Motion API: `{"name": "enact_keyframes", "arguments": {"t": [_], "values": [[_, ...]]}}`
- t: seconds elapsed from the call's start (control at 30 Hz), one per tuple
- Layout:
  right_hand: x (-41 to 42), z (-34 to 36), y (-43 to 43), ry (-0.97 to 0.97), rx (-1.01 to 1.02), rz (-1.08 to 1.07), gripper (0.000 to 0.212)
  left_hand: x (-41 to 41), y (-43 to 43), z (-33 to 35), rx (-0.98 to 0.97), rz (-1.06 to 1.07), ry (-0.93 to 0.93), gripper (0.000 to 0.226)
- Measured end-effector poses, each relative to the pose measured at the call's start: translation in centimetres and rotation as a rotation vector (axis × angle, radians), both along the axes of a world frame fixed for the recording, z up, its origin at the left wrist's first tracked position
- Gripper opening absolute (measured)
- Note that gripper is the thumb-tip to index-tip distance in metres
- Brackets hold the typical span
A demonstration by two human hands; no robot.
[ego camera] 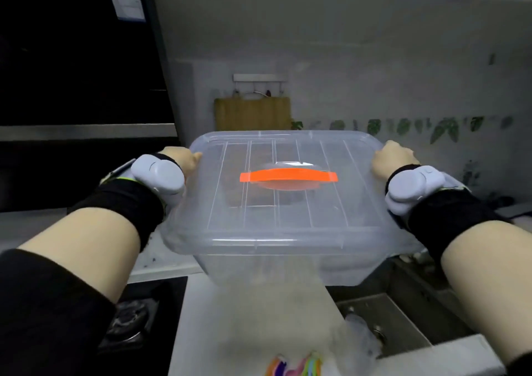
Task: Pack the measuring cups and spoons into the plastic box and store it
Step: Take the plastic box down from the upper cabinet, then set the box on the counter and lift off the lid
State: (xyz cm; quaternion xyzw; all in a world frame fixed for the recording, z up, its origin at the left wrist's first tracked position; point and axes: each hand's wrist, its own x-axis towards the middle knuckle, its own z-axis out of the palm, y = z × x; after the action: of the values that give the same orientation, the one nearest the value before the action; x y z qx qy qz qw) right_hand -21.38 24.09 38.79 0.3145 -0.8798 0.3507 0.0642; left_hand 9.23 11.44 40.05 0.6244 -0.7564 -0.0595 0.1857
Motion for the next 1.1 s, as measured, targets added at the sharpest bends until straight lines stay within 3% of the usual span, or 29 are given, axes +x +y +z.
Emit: {"name": "enact_keyframes", "arguments": {"t": [0.3,0.5,0.67,0.87,1.1], "values": [[-3.0,-6.2,-7.5,-0.077,0.167,0.124,0.029,-1.4,-7.0,-7.9,0.187,0.078,0.093,0.059],[-5.8,-11.1,-14.8,-0.115,0.243,0.23,0.032,-2.8,-12.3,-14.1,0.41,0.121,0.374,0.055],[-6.3,-13.3,-16.7,-0.131,0.204,0.263,0.033,-2.7,-13.3,-16.3,0.416,0.155,0.479,0.04],[-7.0,-18.2,-20.4,-0.171,0.203,0.303,0.037,-3.2,-15.8,-20.5,0.398,0.238,0.45,0.049],[-7.0,-23.4,-23.2,-0.228,0.182,0.285,0.041,-3.3,-19.2,-25.2,0.442,0.234,0.269,0.055]]}}
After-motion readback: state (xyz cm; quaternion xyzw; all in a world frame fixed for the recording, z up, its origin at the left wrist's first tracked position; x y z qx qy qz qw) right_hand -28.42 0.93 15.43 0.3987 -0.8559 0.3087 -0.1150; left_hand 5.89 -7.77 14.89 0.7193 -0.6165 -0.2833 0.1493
